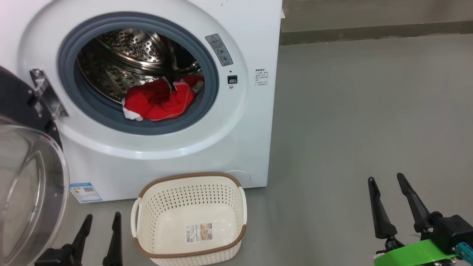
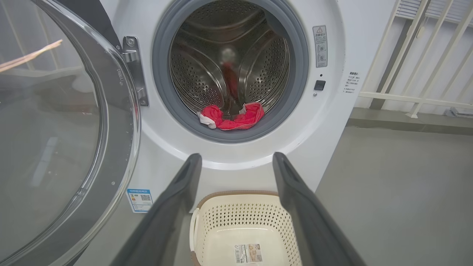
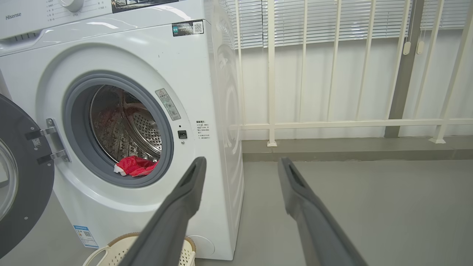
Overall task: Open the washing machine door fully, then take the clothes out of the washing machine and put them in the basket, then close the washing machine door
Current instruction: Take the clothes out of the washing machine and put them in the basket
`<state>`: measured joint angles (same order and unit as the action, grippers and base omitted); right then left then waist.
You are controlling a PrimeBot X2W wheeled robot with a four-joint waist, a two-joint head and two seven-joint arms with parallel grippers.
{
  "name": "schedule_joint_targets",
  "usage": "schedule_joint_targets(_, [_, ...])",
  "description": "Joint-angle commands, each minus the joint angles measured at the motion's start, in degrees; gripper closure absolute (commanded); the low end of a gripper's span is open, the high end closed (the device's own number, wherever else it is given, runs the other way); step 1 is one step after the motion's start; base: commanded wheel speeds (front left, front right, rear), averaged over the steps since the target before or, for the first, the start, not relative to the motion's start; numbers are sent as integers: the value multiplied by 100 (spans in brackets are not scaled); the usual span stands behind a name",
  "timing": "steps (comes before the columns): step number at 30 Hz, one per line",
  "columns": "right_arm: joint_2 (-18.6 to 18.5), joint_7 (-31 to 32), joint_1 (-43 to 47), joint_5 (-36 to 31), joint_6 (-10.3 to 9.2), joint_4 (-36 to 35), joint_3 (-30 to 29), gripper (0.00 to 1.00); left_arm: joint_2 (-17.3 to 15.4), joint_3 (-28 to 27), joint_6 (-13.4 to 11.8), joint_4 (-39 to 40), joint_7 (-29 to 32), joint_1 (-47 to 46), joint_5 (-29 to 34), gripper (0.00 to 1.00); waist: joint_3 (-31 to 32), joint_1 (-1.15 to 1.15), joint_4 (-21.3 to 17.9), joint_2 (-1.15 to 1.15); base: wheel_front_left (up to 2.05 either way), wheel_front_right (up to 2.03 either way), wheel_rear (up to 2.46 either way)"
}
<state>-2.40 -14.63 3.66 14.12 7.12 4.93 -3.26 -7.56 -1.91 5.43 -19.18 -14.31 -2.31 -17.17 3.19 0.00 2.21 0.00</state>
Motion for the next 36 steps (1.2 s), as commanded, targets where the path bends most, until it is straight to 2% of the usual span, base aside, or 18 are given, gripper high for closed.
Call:
schedule_joint_targets(1, [-63, -37, -105, 31, 36, -126, 130, 0, -79, -232, 17, 111, -69, -237, 58, 0, -7, 0, -6, 0, 149, -149, 0])
schedule_joint_targets(4, [-61, -37, -99, 25, 36, -132, 144, 0, -43, -283, 45, 116, -69, -259, 33, 0, -14, 0, -6, 0, 176, -176, 0])
schedule_joint_targets(9, [-60, -37, -79, 85, 36, -59, 114, 0, 164, -456, 149, 198, -69, -305, -547, 0, -20, 0, 21, 0, 206, -205, -1])
schedule_joint_targets(17, [-63, -37, -89, 69, 36, -33, 135, 0, 68, -269, 192, 195, -69, -300, -543, 0, -25, 0, 80, 0, 132, -132, 0])
schedule_joint_targets(36, [-97, -37, -93, 64, 36, -51, 184, 0, 67, -268, 202, 245, -69, -216, -443, 0, -65, 0, 70, 0, 12, -12, 0])
